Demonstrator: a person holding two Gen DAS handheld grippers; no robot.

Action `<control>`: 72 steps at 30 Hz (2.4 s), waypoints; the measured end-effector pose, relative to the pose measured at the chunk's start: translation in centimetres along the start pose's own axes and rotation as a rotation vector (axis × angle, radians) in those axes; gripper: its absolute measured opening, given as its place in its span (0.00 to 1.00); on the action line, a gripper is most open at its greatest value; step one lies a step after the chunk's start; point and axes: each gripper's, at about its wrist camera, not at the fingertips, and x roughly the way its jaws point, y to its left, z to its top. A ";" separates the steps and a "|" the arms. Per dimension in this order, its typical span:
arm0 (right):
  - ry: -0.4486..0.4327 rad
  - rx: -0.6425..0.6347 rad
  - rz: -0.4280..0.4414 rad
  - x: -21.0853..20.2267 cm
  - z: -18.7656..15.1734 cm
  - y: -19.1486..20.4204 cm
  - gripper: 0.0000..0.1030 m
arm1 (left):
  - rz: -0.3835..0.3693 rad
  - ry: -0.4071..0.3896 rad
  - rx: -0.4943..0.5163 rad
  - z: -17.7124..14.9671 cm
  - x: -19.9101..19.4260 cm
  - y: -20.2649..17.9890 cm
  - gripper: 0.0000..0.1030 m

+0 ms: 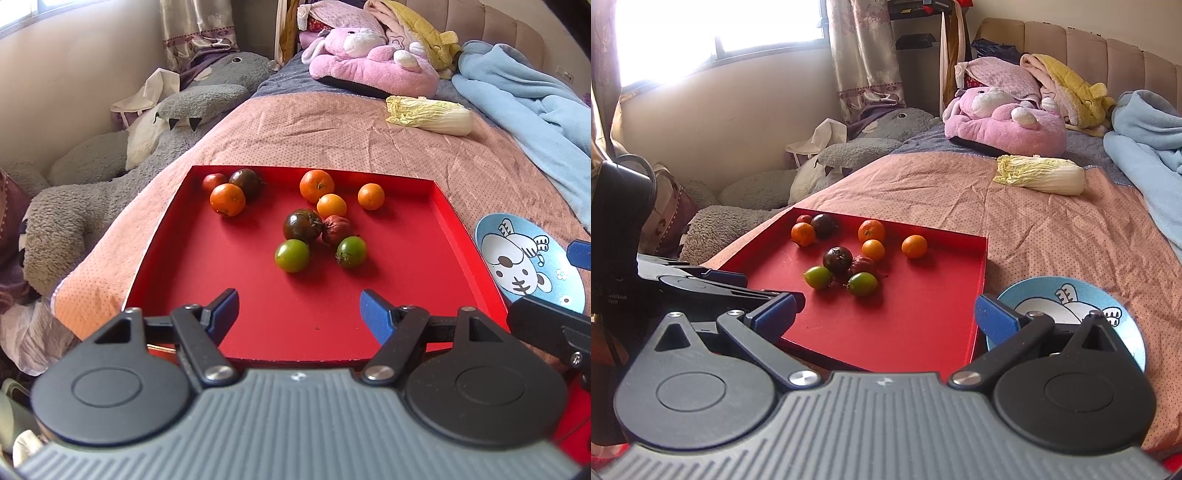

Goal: Organize fruits
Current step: 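Move both tools over the red tray toward the tomatoes, then grasp a green tomato with the left tool while the right tool grasps another green tomato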

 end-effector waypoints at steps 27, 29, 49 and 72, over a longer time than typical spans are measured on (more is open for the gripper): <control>0.062 0.027 -0.031 3.9 -0.4 -0.5 0.91 | 0.018 0.006 -0.003 0.1 2.4 2.2 0.72; 0.068 0.024 -0.029 4.3 -0.3 -0.4 0.90 | 0.023 0.005 0.005 0.2 2.8 2.1 0.72; 0.108 0.018 -0.044 6.7 -0.6 -1.3 0.85 | 0.008 0.015 0.042 1.4 5.7 1.2 0.72; 0.133 0.011 -0.036 9.3 -0.8 -1.7 0.85 | -0.006 0.038 0.016 1.8 8.6 1.7 0.54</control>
